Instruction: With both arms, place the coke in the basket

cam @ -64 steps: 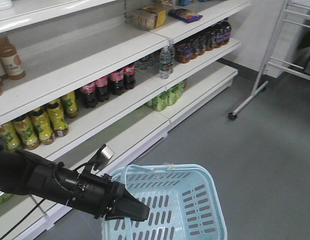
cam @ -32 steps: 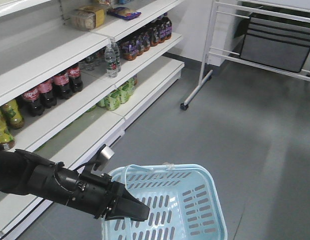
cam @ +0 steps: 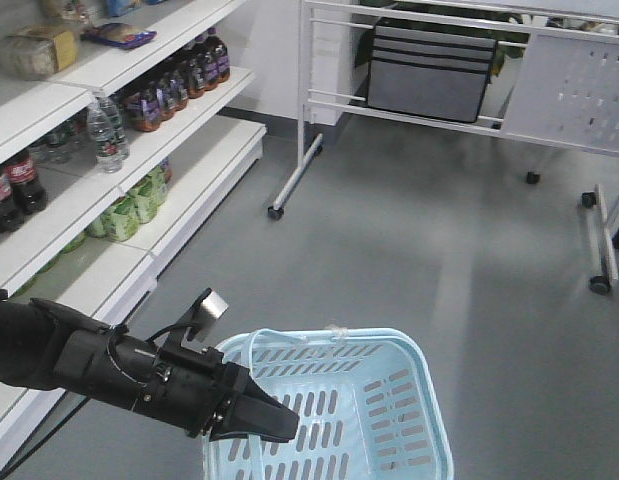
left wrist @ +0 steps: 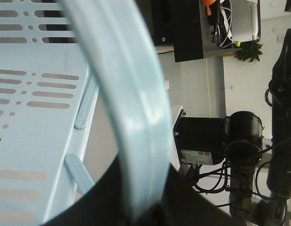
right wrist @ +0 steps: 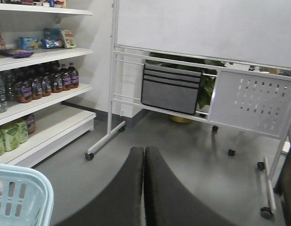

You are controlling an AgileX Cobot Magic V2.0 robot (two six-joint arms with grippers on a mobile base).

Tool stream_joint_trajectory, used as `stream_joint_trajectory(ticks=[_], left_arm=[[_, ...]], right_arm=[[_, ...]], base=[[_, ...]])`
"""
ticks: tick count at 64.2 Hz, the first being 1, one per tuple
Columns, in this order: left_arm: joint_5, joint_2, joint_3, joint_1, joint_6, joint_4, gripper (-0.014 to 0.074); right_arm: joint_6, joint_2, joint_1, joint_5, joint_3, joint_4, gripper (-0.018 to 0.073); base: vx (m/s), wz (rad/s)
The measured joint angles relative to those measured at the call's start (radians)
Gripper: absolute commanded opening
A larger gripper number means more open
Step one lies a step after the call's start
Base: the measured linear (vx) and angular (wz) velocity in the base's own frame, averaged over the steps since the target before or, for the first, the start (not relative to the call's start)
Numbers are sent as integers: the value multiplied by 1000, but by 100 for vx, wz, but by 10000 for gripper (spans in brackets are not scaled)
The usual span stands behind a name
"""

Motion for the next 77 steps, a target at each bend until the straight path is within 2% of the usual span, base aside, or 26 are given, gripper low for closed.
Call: stream_joint_trajectory(ticks=[49,77], left_arm=[[0,0,0,0,1,-1,-8],[0,0,0,0,1,-1,-8]], right_arm=[[0,0,0,0,0,0,-9],[0,0,0,0,0,0,-9]], base=[[10,-41],[17,-9]])
